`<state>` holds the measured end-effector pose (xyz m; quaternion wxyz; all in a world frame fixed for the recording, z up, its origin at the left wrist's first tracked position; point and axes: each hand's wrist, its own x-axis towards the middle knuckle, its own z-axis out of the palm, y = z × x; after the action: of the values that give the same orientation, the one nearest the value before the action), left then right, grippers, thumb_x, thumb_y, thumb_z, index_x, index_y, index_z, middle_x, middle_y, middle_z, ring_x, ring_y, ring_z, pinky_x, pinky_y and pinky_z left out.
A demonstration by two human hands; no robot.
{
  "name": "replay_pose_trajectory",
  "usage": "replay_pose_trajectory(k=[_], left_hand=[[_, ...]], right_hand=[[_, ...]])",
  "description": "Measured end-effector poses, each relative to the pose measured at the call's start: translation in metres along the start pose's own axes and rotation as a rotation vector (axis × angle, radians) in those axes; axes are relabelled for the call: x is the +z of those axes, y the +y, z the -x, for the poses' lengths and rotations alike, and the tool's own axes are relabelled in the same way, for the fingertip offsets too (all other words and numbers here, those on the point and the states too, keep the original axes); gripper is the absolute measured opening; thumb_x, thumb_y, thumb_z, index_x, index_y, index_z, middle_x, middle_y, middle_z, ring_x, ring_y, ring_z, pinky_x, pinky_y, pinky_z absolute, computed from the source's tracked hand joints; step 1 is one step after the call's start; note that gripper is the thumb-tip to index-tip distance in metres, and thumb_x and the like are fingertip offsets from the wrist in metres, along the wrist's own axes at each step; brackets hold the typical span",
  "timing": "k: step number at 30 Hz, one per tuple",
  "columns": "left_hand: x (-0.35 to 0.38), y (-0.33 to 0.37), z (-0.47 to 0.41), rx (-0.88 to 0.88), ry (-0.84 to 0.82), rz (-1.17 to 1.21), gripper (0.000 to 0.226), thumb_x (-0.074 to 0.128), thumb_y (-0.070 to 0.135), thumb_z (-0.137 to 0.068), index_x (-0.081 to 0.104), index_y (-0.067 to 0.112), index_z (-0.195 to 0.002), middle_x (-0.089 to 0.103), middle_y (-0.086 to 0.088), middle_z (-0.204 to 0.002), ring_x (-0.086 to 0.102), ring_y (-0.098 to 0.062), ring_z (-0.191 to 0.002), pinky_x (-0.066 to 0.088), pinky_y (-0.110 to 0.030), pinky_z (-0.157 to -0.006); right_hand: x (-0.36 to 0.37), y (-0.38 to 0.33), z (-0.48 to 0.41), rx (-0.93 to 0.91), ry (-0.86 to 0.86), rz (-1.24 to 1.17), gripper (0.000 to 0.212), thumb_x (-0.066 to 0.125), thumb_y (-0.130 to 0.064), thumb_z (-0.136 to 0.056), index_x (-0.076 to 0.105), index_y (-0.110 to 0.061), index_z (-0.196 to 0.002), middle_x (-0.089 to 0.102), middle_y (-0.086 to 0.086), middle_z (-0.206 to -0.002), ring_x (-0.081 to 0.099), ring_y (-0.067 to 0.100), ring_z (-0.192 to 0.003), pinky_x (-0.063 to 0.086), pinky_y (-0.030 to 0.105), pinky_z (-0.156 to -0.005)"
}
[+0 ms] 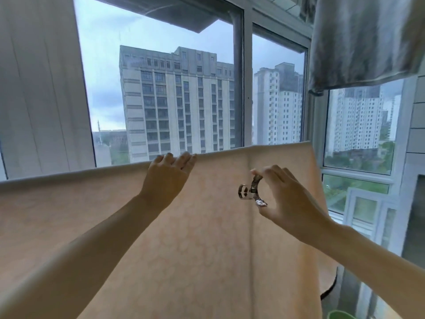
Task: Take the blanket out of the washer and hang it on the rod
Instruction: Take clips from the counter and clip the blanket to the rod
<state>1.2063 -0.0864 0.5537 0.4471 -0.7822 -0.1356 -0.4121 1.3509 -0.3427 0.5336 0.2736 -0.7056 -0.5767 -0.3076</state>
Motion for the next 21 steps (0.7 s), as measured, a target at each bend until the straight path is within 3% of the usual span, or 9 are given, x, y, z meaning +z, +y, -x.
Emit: replay_pose_trajectory(k=[4, 14, 21], left_hand=[[0.004, 0.016, -0.024, -0.009, -0.064, -0.012, 0.055, 0.071, -0.007, -0.076, 0.061, 0.01, -0.128, 0.07, -0.01, -0.111, 0.069, -0.032, -0.074, 0.057, -0.04, -0.061], [0.034, 0.066, -0.079, 0.051, -0.093, 0.06, 0.055, 0.069, -0.005, -0.079, 0.057, 0.009, -0.131, 0.069, -0.01, -0.113, 0.071, -0.028, -0.078, 0.06, -0.038, -0.062], [0.068, 0.095, -0.114, 0.061, -0.031, 0.123, 0.044, 0.069, 0.016, -0.088, 0.058, 0.015, -0.131, 0.069, -0.006, -0.118, 0.072, -0.024, -0.074, 0.06, -0.039, -0.055]], right_hand=[[-0.008, 0.041, 0.008, 0.003, -0.004, 0.001, 0.069, 0.077, -0.021, -0.071, 0.046, -0.023, -0.133, 0.051, -0.01, -0.118, 0.044, 0.01, -0.102, 0.043, 0.023, -0.083], [-0.011, 0.113, 0.01, 0.008, 0.018, -0.057, 0.068, 0.075, -0.031, -0.075, 0.044, -0.025, -0.135, 0.049, -0.013, -0.119, 0.045, 0.009, -0.108, 0.043, 0.025, -0.089], [-0.001, 0.163, -0.014, -0.007, 0.019, -0.08, 0.07, 0.075, -0.032, -0.078, 0.041, -0.022, -0.138, 0.049, -0.01, -0.122, 0.045, 0.005, -0.109, 0.039, 0.02, -0.093]])
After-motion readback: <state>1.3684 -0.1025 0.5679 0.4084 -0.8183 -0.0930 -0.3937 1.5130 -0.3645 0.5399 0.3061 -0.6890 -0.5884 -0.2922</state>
